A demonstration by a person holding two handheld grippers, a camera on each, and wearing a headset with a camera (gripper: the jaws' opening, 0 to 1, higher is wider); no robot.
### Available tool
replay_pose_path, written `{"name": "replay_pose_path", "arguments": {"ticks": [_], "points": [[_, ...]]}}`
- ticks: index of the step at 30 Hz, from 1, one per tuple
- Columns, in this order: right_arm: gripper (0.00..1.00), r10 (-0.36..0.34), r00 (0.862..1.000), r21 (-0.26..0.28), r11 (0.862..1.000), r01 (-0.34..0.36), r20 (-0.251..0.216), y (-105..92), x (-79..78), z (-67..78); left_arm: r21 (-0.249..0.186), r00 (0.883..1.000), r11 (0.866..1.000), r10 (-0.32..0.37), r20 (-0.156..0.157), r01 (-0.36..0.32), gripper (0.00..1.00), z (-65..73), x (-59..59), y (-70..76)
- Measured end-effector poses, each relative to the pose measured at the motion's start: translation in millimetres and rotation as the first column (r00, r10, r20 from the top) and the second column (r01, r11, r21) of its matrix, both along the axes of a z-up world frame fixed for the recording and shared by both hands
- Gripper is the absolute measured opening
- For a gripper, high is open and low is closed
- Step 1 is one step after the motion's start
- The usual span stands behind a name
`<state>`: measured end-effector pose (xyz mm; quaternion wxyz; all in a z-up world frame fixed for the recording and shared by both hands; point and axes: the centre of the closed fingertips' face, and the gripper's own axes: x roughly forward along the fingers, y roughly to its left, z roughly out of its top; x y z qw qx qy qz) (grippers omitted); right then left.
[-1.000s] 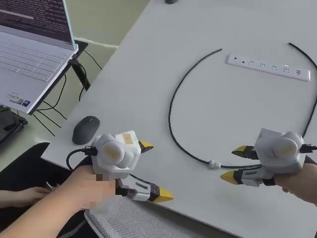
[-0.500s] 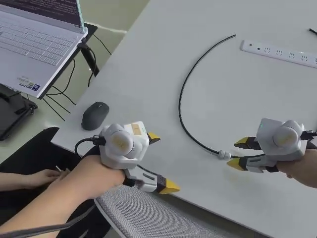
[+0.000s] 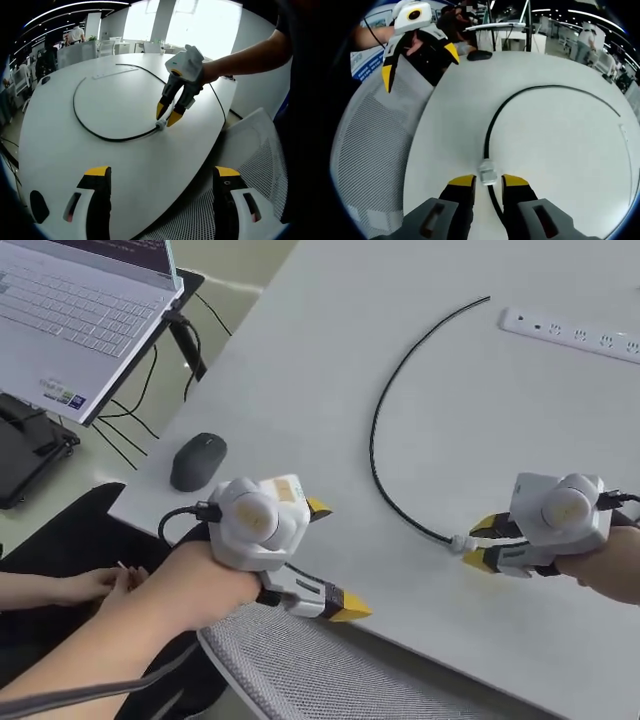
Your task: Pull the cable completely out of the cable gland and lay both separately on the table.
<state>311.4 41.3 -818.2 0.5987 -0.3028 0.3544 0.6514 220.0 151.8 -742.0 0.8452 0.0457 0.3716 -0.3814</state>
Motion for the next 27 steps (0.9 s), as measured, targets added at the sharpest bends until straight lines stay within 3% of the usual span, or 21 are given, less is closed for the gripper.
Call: {"name": "replay_pose_path", "arguments": {"ticks": [12, 27], "points": [[0.09, 0.031, 1.0, -0.015, 0.999, -0.031, 0.0, 0.5, 0.4, -4.0, -0.004, 1.0, 1.0, 0.008, -0.009, -0.008, 0.82, -2.7, 1.7, 4.9], [0.07, 0.001, 1.0, -0.01, 1.0, -0.001, 0.0, 2.6, -0.8, 3.0, -0.016, 1.0, 1.0, -0.009, -0.015, 0.009, 0.82, -3.2, 2.4, -4.1]]}}
